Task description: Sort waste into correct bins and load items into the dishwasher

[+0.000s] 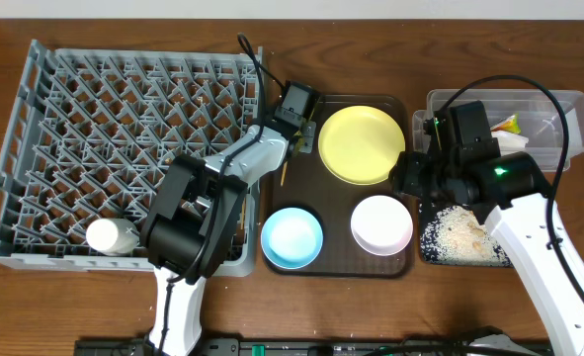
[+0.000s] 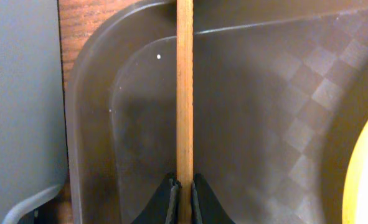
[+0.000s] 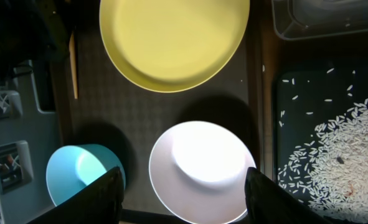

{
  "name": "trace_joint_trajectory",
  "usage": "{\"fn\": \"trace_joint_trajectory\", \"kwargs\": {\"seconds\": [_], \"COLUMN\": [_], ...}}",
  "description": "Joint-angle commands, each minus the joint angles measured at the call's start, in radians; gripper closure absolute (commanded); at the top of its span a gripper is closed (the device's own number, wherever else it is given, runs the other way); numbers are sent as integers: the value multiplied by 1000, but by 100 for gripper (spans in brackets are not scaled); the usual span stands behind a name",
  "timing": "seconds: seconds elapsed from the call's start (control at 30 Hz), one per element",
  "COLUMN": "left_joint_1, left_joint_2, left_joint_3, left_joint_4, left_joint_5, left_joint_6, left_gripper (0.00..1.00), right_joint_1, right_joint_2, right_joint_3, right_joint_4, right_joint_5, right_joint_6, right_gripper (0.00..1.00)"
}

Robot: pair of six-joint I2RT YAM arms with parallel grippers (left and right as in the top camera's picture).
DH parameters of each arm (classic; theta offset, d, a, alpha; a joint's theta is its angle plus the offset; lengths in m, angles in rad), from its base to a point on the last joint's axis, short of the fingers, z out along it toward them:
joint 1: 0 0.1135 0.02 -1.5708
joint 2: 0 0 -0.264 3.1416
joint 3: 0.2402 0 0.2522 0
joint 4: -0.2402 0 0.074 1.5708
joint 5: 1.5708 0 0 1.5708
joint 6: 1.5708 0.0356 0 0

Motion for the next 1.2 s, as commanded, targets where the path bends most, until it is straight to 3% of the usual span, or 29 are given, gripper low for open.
{"fn": "trace_joint_trajectory", "kwargs": {"seconds": [0.0, 0.17, 0.37, 0.53, 0.7, 1.17], "left_joint_1": [-1, -1, 5, 31, 54, 110], "left_joint_2": [-38, -205, -471, -595, -570, -369], "left_joint_3": [-3, 4, 4, 4, -47, -117], "left_joint_4": [-25, -114, -352, -557, -623, -506], "left_joint_5": [41, 84, 76, -48, -56, -59], "left_joint_6": [-10, -18, -21, -21, -16, -16], "left_gripper": [92, 92, 92, 92, 92, 92], "right_joint_1": [14, 14, 14, 14, 14, 14], "right_joint_2": [6, 6, 6, 6, 6, 6], "right_joint_3": [-6, -6, -6, -6, -6, -6], "right_joint_4": [2, 1, 0, 1, 20, 20], "right_joint_5": [-5, -5, -5, -4, -5, -5], "right_joint_6": [14, 14, 14, 14, 14, 13], "right_gripper": [41, 41, 41, 41, 40, 41]}}
